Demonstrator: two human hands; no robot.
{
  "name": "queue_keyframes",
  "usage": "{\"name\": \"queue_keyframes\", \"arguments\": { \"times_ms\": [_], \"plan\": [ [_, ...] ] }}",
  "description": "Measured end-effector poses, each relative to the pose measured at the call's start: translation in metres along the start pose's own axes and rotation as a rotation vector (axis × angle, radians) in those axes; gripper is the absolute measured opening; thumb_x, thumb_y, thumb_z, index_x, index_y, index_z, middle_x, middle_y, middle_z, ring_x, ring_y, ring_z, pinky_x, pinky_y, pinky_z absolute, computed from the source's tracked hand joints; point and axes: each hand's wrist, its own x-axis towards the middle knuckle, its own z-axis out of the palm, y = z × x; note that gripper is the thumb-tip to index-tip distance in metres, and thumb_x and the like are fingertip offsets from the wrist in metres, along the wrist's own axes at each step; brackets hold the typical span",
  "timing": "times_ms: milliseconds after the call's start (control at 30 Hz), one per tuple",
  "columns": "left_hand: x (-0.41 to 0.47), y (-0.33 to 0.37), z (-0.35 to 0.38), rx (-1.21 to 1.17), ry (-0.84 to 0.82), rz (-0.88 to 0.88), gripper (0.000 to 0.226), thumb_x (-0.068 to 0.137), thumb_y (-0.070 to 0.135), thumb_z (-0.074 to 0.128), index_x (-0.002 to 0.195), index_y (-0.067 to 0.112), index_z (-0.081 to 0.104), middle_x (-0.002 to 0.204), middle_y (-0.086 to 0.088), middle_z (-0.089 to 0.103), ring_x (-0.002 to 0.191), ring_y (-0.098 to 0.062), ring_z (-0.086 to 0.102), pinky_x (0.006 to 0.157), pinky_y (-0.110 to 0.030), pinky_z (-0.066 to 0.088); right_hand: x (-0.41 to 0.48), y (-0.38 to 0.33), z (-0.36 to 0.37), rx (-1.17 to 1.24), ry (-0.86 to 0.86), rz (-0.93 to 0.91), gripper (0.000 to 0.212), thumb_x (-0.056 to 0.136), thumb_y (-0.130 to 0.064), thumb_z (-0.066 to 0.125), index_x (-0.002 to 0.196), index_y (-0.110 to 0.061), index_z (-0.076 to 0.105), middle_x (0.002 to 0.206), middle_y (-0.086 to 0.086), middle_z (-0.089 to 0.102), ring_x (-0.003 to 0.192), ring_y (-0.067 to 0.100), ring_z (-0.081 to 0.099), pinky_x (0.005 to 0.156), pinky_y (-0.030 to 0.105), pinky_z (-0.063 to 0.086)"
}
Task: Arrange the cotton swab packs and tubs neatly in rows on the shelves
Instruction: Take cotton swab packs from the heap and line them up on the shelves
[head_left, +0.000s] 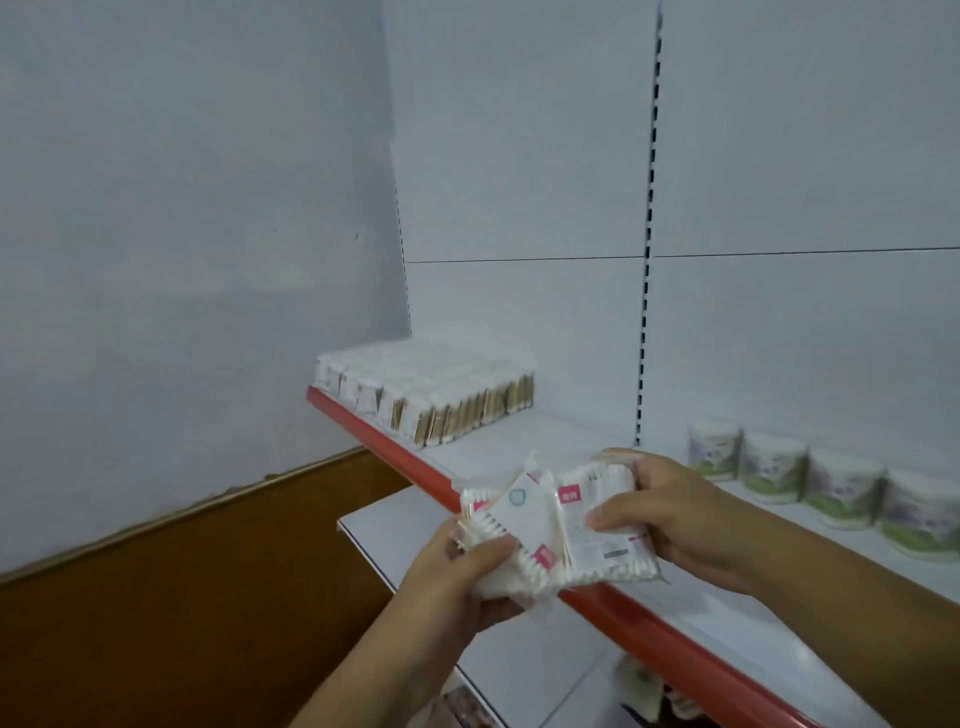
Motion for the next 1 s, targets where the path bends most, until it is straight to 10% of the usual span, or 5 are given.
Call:
{"name": "queue_keyframes", "arguments": {
  "times_ms": [333, 533, 700, 1000],
  "plan": [
    [0.159, 0.074, -0.079, 0.206, -0.181, 0.006, 0.047, 0.078, 0.016, 0.061, 0.124, 0.009, 0.054, 0.115, -0.018, 0.068, 0.108, -0.036, 0.065, 0.082, -0.042, 0.059, 0.137, 0.015, -0.020, 0.407, 0.009, 0.026, 0.068, 0.030, -0.002, 0.091, 0.095, 0.002, 0.071, 0.102, 0.032, 0.067, 0.083, 0.041, 0.070, 0.061, 0.044, 0.059],
    [0.280, 0.130, -0.097, 0.593, -0.439, 0.096, 0.052, 0.076, -0.012, 0.070, 0.115, 0.022, 0.062, 0.099, -0.012, 0.073, 0.091, -0.026, 0.071, 0.070, -0.033, 0.059, 0.181, 0.036, -0.042, 0.562, 0.318, -0.094, 0.095, 0.020, -0.006, 0.090, 0.110, 0.007, 0.063, 0.110, 0.030, 0.066, 0.087, 0.041, 0.069, 0.068, 0.046, 0.060],
    [0.392, 0.149, -0.084, 0.866, -0.502, 0.206, 0.037, 0.067, -0.013, 0.076, 0.092, 0.013, 0.066, 0.092, -0.010, 0.070, 0.082, -0.024, 0.067, 0.071, -0.033, 0.058, 0.224, 0.041, -0.048, 0.611, 0.683, -0.182, 0.044, 0.065, 0.007, 0.059, 0.109, 0.006, 0.061, 0.079, 0.015, 0.072, 0.059, 0.022, 0.070, 0.046, 0.027, 0.055],
    [0.499, 0.102, -0.030, 1.754, -0.740, 0.735, 0.043, 0.081, 0.026, 0.074, 0.118, 0.017, 0.056, 0.117, -0.002, 0.060, 0.105, -0.018, 0.054, 0.081, -0.026, 0.040, 0.245, 0.087, -0.069, 0.548, 0.951, -0.082, 0.045, 0.069, 0.015, 0.046, 0.107, 0.000, 0.065, 0.095, 0.024, 0.071, 0.077, 0.036, 0.071, 0.056, 0.039, 0.059]
  ]
}}
